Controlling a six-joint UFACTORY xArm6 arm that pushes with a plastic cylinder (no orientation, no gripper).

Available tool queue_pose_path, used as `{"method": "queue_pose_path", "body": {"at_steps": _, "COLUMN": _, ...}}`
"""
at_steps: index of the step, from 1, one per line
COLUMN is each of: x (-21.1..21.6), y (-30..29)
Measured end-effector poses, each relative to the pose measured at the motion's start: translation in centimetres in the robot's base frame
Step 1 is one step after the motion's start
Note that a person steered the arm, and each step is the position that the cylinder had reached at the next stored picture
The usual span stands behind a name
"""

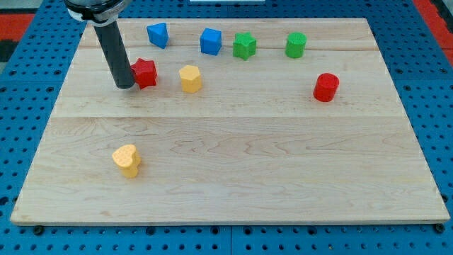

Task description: Push the yellow heart towards the yellow hexagon

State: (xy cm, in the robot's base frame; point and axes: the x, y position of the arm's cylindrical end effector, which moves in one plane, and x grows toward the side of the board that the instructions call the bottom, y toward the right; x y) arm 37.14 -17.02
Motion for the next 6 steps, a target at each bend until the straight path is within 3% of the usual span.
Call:
{"method": "queue_pose_path", "body": {"at_steps": 1, "x": 0.3, "y": 1.0}}
{"method": "queue_pose_path", "body": {"at_steps": 3, "x": 6.5, "y": -8.8}}
{"method": "queue_pose_path", "body": {"at_steps": 5, "x": 15.7, "y": -2.9}}
{"method": "queue_pose_path", "body": {"at_steps": 6, "x": 16.1, "y": -2.2}}
